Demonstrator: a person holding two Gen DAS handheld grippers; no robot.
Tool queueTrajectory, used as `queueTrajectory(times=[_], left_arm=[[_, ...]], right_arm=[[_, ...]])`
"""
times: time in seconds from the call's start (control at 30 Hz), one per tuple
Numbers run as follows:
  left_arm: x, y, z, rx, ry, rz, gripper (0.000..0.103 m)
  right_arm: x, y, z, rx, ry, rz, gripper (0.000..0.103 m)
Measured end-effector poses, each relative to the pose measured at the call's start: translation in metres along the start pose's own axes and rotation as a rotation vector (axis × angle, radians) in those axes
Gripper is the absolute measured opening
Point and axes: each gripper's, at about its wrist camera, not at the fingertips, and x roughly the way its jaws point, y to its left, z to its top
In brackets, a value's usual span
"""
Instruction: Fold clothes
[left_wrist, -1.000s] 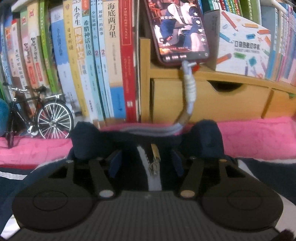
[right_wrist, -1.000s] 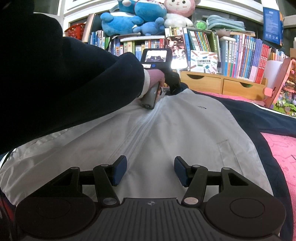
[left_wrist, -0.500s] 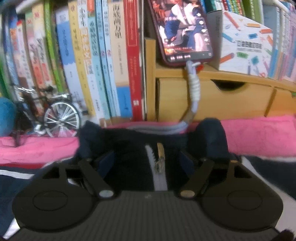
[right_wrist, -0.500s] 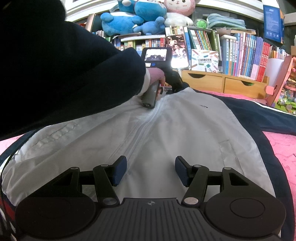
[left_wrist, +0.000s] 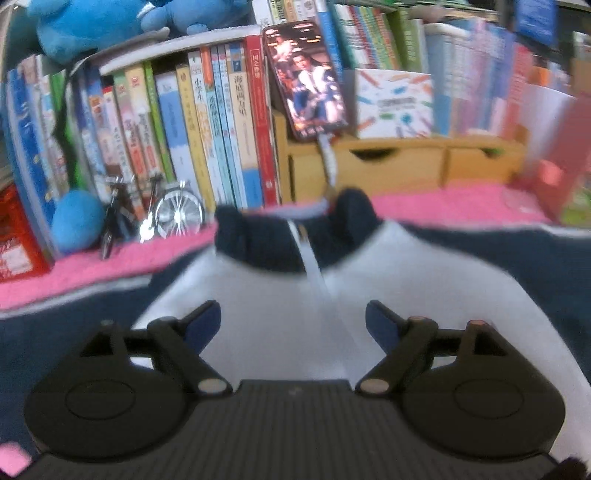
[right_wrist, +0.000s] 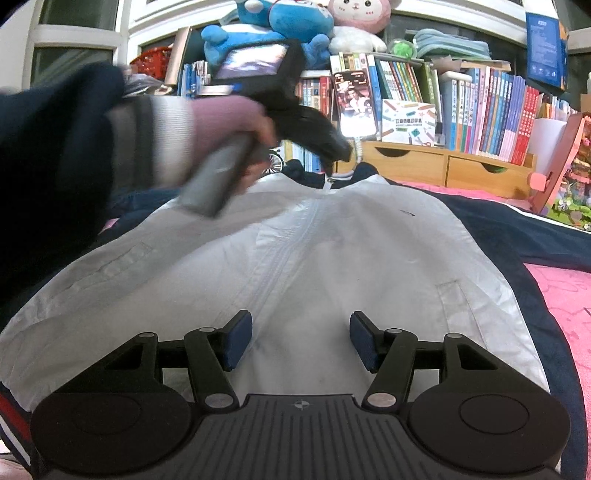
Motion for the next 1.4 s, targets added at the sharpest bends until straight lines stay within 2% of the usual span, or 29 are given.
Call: queueTrajectory(times=[0.27, 0.5, 0.67, 0.77, 0.9, 0.97, 1.07, 1.13, 1.2, 1.27, 1.4], left_arm=[[-0.091, 0.011, -0.07, 0.051, -0.036, 0.027, 0.088], [-0.142, 0.031, -0.111, 0.018, -0.043, 0.074, 0.092], [-0.15, 0.044, -0.141, -0.08, -0.008, 0.089, 0.094], [-0.145, 0.051, -0.158, -0.13, -0.015, 0.089, 0.096], [-0.141, 0.056, -0.155, -0.147, 0.002, 0.088, 0.096], [-0.153, 0.05, -0.164, -0.135, -0.015, 0.137, 0.096], [-0.184, 0.038, -0.19, -0.119, -0.057, 0.189, 0.097], [-0.209, 0.033, -0.211, -0.144, -0.075, 0.169, 0.097], [-0.233, 0.028, -0.227, -0.159, -0.089, 0.149, 0.097], [-0.257, 0.024, -0.238, -0.16, -0.116, 0.12, 0.098], [-0.286, 0.031, -0.24, -0.2, -0.15, 0.118, 0.1]], right_arm=[[0.002, 0.001, 0.0, 0.005, 0.005, -0.034, 0.067], [0.004, 0.002, 0.0, 0.016, 0.011, -0.072, 0.075], [0.004, 0.003, -0.001, 0.016, 0.011, -0.079, 0.076], [0.003, 0.003, -0.001, 0.023, 0.014, -0.081, 0.079], [0.004, 0.002, 0.001, 0.047, 0.029, -0.086, 0.083], [0.001, 0.0, 0.0, 0.073, 0.034, -0.115, 0.093], [-0.024, 0.002, -0.013, 0.128, 0.007, -0.177, 0.094], [-0.047, 0.007, -0.024, 0.136, -0.008, -0.16, 0.094], [-0.074, 0.018, -0.035, 0.101, -0.004, -0.181, 0.095], [-0.101, 0.029, -0.045, 0.037, -0.014, -0.202, 0.1], [-0.135, 0.033, -0.061, 0.047, -0.013, -0.228, 0.101]])
